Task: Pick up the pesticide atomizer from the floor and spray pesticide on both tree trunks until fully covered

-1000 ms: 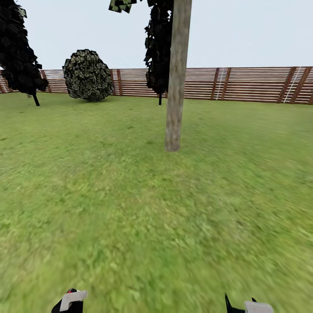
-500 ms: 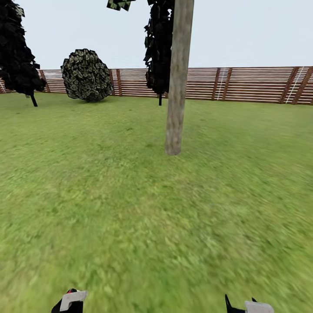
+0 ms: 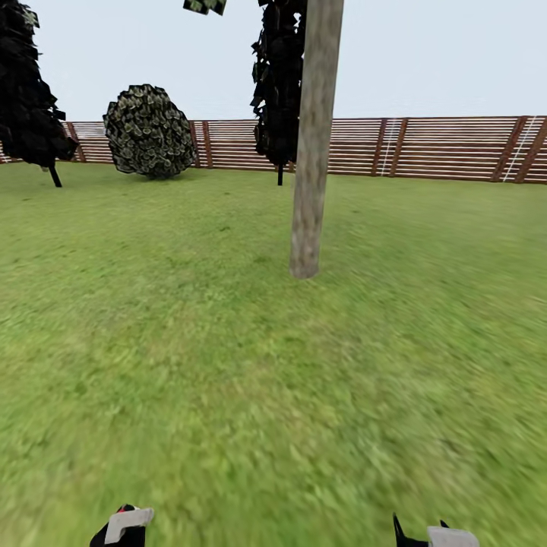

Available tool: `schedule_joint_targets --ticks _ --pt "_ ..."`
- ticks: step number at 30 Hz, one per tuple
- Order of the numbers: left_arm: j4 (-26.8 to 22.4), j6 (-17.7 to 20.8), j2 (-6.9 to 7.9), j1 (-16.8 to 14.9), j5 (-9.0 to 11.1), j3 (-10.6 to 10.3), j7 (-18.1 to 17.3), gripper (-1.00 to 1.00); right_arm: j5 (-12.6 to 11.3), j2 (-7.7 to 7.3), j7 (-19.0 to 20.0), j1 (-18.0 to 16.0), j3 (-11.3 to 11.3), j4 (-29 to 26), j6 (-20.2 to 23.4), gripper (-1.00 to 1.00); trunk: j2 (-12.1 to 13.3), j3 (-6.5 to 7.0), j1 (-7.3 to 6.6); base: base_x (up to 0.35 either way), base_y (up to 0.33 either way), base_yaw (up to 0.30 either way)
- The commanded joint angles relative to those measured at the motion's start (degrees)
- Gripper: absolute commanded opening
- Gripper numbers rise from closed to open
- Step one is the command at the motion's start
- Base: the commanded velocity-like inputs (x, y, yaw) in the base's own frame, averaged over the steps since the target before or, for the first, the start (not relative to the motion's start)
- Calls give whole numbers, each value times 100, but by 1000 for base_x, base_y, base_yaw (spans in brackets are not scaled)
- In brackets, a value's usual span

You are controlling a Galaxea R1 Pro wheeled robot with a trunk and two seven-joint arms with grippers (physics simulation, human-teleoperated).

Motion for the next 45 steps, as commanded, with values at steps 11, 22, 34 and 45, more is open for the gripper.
schedule_joint_targets --ticks 11,22,34,45 --pt "-1 -9 0 1 1 -3 0 -100 0 2 0 0 0 0 0 100 0 0 0 338 0 0" --pt "-1 -9 0 1 4 -3 0 -100 -1 0 0 0 0 0 0 100 0 0 0 338 0 0" --pt "-1 -9 0 3 7 2 0 -100 -1 0 -5 0 0 -7 0 100 0 0 0 338 0 0" --pt "-1 -3 0 0 2 2 0 -100 -1 0 0 0 0 -1 0 100 0 4 0 338 0 -142"
